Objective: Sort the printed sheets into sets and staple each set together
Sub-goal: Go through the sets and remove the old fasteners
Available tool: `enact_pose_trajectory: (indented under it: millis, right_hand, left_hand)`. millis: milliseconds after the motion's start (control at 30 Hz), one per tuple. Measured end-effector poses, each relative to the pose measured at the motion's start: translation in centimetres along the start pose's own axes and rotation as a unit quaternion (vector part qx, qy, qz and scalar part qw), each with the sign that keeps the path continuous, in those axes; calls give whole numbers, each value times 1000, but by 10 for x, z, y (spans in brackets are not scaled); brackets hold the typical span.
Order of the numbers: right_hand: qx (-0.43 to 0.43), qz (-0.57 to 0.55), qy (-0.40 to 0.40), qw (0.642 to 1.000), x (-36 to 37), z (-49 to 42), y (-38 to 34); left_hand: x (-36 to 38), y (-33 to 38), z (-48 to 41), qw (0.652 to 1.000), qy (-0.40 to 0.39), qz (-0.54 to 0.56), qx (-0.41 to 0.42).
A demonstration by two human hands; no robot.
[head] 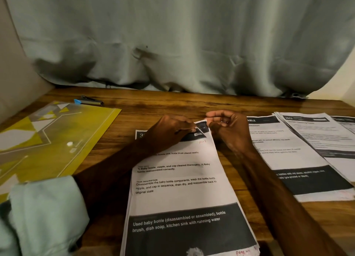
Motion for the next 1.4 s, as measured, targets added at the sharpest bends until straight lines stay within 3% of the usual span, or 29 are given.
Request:
enact_pose_trajectory:
  millis: [200, 800, 1400]
  right_hand:
    - [-13, 1, -11, 1000, 4, 2, -7]
    - [-57, -16, -64, 996, 15, 12, -27]
    - [-63, -16, -69, 995, 15, 16, -32]
  left_hand:
    - [0, -2, 0, 1000, 8, -14, -9]
    - [0, -21, 2, 986, 45, -20, -162]
    - [-8, -7, -2, 990, 80, -41, -112]
Point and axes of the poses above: each hand's wrist, its own z-axis away from the middle knuckle, its own x-axis out of the palm, y = z × x, the point moved 8 cm from there along -z, towards the middle knuckle, and after that the axes turned 3 degrees about y, right-handed, at the moved point
